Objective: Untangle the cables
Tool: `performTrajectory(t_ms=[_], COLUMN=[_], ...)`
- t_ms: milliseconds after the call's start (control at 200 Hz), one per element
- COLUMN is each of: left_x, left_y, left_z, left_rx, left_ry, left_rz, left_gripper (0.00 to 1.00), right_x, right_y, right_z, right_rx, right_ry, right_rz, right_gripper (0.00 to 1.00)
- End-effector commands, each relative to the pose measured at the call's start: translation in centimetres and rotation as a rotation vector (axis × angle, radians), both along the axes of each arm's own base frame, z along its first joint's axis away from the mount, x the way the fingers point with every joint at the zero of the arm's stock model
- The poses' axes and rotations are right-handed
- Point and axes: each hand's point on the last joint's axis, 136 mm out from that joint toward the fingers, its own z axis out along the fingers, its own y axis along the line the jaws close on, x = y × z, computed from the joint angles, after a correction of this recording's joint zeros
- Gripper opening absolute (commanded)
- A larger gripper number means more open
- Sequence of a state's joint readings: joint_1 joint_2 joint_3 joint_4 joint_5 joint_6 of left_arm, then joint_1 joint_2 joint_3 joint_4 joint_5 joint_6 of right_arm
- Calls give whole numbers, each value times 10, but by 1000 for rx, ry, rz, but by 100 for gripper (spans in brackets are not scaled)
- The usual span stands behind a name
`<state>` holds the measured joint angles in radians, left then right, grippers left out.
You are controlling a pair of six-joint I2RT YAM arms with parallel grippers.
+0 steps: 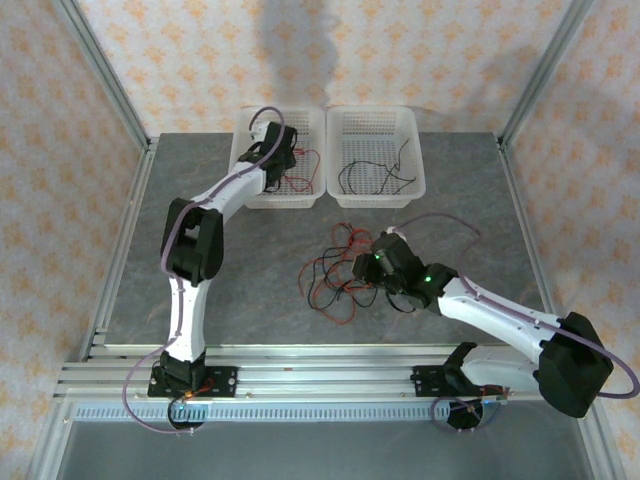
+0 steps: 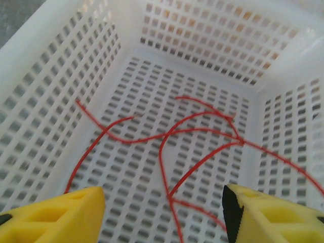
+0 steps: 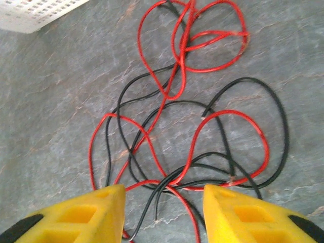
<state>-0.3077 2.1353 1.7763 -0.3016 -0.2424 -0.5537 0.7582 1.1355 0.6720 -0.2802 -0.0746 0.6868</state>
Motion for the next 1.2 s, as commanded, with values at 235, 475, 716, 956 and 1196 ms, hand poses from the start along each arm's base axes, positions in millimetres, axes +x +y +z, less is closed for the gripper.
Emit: performTrajectory(t_ms=[235, 475, 716, 956, 1196], left_x=[-91, -156, -197, -216, -221], left_y=[-3, -23, -38, -32, -31], left_z=[126, 108, 79, 67, 69], left_rx=[-81, -107, -181, -205, -207], left_ry=[-269, -242, -196, -187, -197], left_rz=[-80, -173, -219, -222, -234], left_gripper=[65, 65, 64, 64, 64], right_x=[15, 23, 25, 33, 34], right_y=[-5, 6, 19, 24, 24], right_z=[-28, -40, -55, -61, -68], right_rx=[-118, -139, -114, -99, -106], right_ry=[47, 70, 116, 123, 138], right_rz=[-24, -5, -22, -56, -74], right_gripper=[41, 39, 35, 30, 27])
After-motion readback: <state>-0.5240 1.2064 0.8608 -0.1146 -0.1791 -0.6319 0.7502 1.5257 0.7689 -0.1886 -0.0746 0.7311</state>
